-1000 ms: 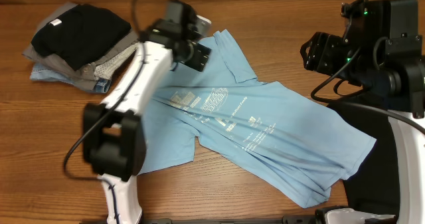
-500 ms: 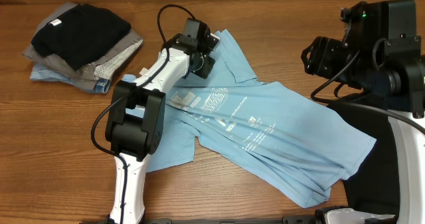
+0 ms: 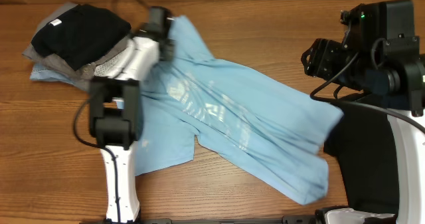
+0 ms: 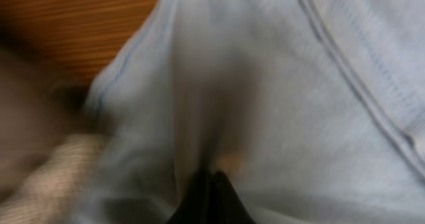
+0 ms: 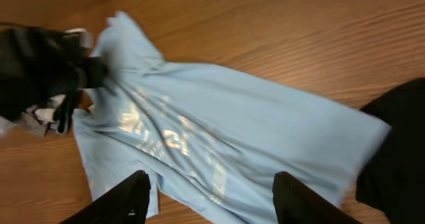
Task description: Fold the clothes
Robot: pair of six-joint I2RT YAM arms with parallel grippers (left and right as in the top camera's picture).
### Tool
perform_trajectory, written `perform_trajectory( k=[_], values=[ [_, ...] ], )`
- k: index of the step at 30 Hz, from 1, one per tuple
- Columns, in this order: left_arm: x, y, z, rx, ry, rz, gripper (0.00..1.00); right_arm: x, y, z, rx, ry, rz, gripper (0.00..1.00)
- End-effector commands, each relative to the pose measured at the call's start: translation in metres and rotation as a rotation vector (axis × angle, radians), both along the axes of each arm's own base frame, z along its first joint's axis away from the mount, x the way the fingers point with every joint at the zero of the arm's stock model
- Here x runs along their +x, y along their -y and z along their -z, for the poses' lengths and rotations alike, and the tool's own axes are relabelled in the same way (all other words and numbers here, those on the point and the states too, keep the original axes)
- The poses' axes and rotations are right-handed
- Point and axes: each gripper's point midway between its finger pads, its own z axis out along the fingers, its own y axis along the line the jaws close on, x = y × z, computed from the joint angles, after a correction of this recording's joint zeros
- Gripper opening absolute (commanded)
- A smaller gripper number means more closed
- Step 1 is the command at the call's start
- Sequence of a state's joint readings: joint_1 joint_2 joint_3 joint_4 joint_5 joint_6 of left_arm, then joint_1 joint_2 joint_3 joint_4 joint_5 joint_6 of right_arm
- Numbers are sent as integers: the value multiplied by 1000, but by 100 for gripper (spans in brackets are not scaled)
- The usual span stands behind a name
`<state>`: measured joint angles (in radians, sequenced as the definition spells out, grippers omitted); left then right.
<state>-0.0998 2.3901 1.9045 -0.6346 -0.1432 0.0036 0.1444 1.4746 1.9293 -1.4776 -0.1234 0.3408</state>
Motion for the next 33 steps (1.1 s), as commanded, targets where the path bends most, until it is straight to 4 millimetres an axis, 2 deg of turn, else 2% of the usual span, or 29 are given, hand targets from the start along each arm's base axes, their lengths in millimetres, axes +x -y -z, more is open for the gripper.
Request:
perform_trajectory(
  k=[1,6,10,12,17,21,25,29,33],
  values=[
    [24,-10,-43,-153,56,-39,4,11,9,16,-44,-43,45,64],
    [30,0,-112,-202,95,17,15,18,31,61,-131,-172,181,70],
    [24,4,-170,-210,135,31,31,23,47,103,-168,-278,230,70],
    [13,5,-212,-215,175,38,38,26,59,129,-174,-338,262,70],
    [-24,8,-293,-217,270,56,50,36,81,186,-111,-439,301,69],
    [-65,17,-345,-208,328,101,57,45,90,225,-35,-479,295,68],
    [-106,27,-382,-199,366,129,61,50,99,263,-17,-492,319,68],
    [-144,28,-401,-146,370,123,62,49,92,299,26,-504,316,68],
    [-170,39,-424,-157,416,151,66,43,87,336,62,-531,355,65]
  ],
)
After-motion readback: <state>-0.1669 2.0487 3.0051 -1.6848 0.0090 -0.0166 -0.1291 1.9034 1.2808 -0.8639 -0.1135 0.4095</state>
